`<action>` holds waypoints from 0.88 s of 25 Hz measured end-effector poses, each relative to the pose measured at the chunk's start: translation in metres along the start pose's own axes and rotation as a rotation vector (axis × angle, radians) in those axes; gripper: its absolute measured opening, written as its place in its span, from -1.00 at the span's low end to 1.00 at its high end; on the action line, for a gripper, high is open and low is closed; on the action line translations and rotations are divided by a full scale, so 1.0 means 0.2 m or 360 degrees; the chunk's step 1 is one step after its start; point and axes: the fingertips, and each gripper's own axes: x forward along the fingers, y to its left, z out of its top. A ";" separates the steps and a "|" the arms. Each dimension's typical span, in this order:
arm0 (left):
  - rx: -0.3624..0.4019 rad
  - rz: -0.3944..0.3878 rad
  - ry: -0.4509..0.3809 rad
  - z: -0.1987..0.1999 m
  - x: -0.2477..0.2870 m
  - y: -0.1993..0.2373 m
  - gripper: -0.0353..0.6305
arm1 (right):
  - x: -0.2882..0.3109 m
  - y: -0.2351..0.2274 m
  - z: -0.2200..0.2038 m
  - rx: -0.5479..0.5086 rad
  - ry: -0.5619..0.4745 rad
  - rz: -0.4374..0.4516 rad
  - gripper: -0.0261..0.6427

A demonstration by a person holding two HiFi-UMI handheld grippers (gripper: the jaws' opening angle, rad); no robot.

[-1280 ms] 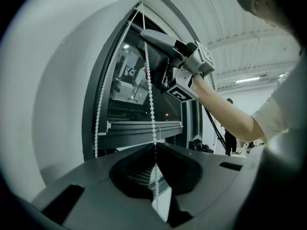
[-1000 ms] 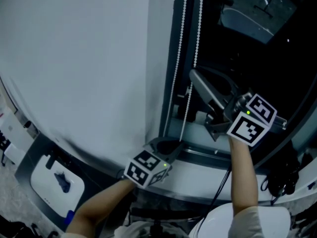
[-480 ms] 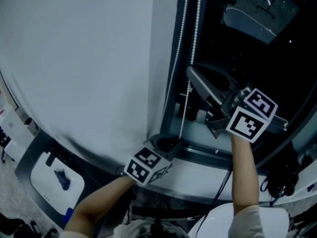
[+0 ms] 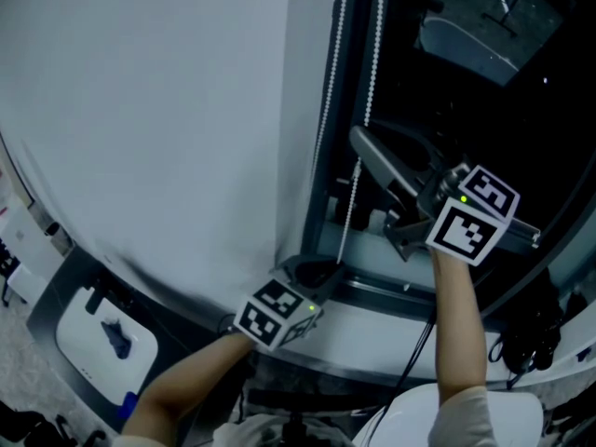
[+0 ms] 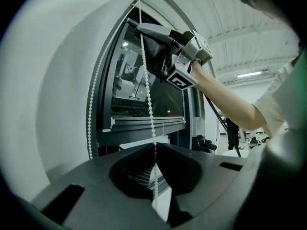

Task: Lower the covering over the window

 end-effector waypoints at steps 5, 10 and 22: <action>-0.0009 -0.0001 -0.0003 -0.02 -0.01 0.02 -0.80 | -0.01 0.02 0.01 -0.0034 -0.0030 -0.0007 -0.86; -0.0069 -0.0082 -0.0051 0.06 -0.07 0.03 -0.80 | -0.10 0.00 0.02 -0.0095 -0.0119 -0.0089 -0.87; 0.0023 -0.0011 -0.0565 0.81 -0.30 0.08 -0.79 | -0.21 0.06 -0.50 0.0139 0.0033 -0.0065 -0.87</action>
